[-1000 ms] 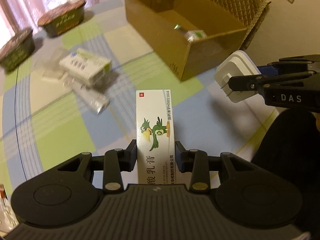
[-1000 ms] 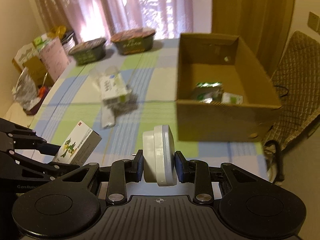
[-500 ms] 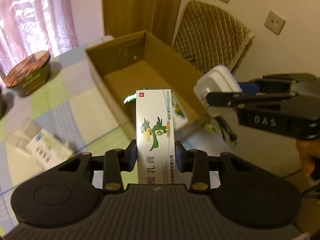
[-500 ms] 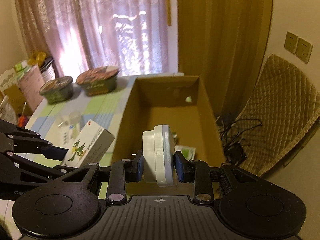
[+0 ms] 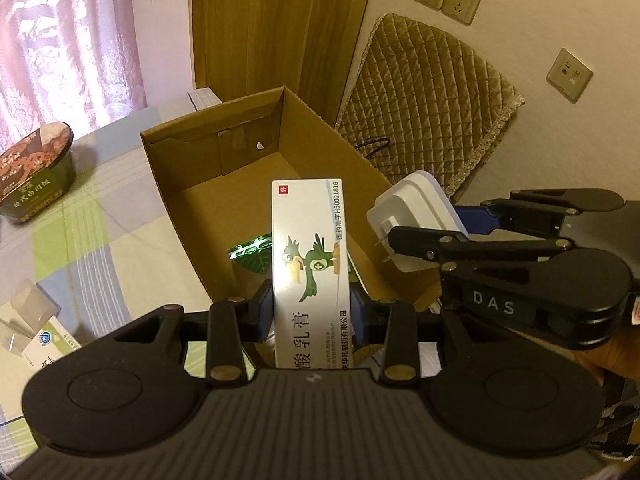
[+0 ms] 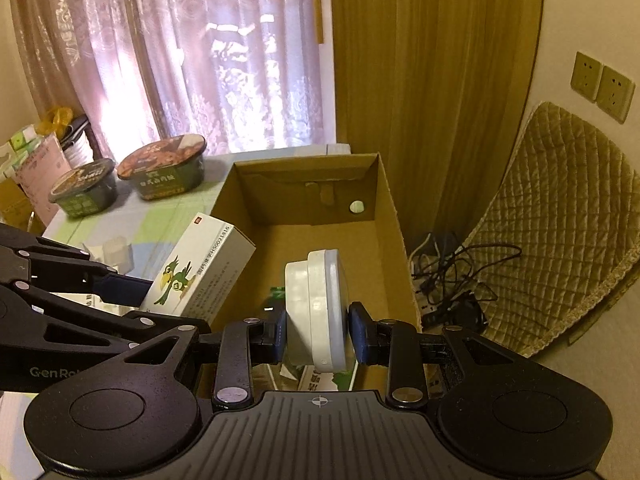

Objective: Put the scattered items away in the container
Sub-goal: 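Carry the ointment box and plug charger over the cardboard box, then open the left tool to drop the ointment box while the right tool releases the plug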

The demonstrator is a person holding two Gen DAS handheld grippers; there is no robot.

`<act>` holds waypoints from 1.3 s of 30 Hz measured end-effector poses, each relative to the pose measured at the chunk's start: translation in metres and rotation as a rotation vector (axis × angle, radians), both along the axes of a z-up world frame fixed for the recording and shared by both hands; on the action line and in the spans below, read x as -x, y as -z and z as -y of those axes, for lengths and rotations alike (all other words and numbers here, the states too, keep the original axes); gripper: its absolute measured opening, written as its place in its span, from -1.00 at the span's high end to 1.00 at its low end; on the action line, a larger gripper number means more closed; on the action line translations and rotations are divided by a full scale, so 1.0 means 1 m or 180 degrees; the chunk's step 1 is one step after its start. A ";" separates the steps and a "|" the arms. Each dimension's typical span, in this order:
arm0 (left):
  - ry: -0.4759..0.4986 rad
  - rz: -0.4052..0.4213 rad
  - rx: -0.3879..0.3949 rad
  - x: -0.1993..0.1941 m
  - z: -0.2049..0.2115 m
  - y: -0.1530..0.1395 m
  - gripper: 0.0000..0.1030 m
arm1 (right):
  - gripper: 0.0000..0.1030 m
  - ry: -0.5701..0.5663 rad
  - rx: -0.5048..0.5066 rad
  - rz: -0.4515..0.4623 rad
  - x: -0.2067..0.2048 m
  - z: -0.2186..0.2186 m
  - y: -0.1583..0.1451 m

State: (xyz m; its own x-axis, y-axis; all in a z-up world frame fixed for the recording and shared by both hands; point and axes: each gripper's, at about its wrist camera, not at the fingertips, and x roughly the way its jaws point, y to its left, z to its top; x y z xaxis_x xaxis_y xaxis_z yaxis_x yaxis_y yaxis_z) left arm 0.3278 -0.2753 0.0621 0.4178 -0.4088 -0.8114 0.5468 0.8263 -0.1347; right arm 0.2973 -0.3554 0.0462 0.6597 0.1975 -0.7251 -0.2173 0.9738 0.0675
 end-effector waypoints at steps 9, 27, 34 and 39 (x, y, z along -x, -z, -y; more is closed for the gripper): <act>-0.0114 -0.0058 0.0033 -0.020 -0.002 0.019 0.36 | 0.33 0.0072 -0.0040 -0.0053 -0.017 0.006 0.012; -0.0247 -0.0047 -0.0041 -0.029 -0.007 0.038 0.21 | 0.33 0.0136 -0.0043 -0.0091 -0.023 0.012 0.023; -0.0307 -0.0034 -0.0060 -0.025 -0.022 0.036 0.21 | 0.33 0.0109 -0.0057 -0.0107 -0.024 0.009 0.025; -0.0311 -0.0030 -0.0074 -0.021 -0.028 0.035 0.20 | 0.33 0.0081 -0.0057 -0.0125 -0.024 0.003 0.026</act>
State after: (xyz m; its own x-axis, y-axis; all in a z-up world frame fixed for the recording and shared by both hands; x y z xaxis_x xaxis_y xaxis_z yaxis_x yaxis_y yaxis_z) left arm 0.3491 -0.2474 0.0268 0.4470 -0.3475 -0.8243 0.4623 0.8786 -0.1197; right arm 0.3211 -0.3583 0.0205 0.6358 0.1942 -0.7471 -0.1893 0.9775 0.0930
